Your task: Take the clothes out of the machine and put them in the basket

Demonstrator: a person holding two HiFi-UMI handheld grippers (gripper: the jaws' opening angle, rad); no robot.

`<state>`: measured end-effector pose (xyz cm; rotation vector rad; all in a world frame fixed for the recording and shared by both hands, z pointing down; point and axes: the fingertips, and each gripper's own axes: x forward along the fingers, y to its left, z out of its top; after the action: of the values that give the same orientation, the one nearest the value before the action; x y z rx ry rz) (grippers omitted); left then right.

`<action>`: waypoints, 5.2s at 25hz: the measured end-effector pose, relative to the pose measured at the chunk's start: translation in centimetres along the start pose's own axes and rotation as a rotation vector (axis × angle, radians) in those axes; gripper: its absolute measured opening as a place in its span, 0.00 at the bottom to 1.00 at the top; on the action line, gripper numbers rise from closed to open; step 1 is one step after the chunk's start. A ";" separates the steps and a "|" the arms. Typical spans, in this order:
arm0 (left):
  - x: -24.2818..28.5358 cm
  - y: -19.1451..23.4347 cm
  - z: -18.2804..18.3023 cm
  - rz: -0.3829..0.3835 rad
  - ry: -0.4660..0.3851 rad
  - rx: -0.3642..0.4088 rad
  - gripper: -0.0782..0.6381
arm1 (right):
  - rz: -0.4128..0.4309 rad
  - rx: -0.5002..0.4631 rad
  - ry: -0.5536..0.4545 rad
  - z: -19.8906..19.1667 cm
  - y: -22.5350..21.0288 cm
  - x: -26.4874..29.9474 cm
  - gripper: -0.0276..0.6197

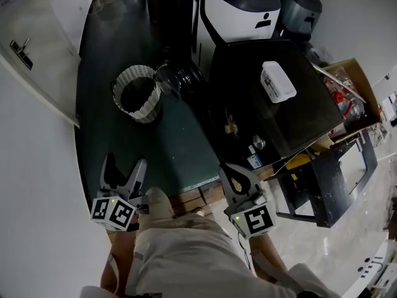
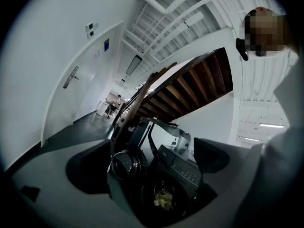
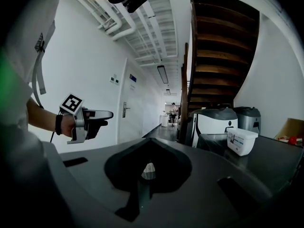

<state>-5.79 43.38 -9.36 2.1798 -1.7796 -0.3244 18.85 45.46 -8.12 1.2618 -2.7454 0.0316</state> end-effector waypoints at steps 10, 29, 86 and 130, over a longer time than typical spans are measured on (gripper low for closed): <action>8.1 4.0 -2.1 -0.090 0.143 0.002 0.84 | -0.072 0.036 0.070 -1.3 -2.5 7.2 0.06; 43.4 6.1 -5.9 -0.807 0.557 -0.033 0.84 | -0.578 0.205 0.351 1.7 -8.6 30.0 0.06; 38.5 -4.7 -60.8 -1.493 0.624 0.010 0.84 | -1.152 -0.191 0.193 -51.3 -16.0 19.7 0.06; 42.3 -15.9 -77.6 -1.694 0.610 1.357 0.85 | -1.227 -0.176 0.076 -51.0 -13.4 17.3 0.06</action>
<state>45.42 12.15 57.40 3.2975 0.8660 1.4210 22.89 27.18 44.11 2.4962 -1.4504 -0.2506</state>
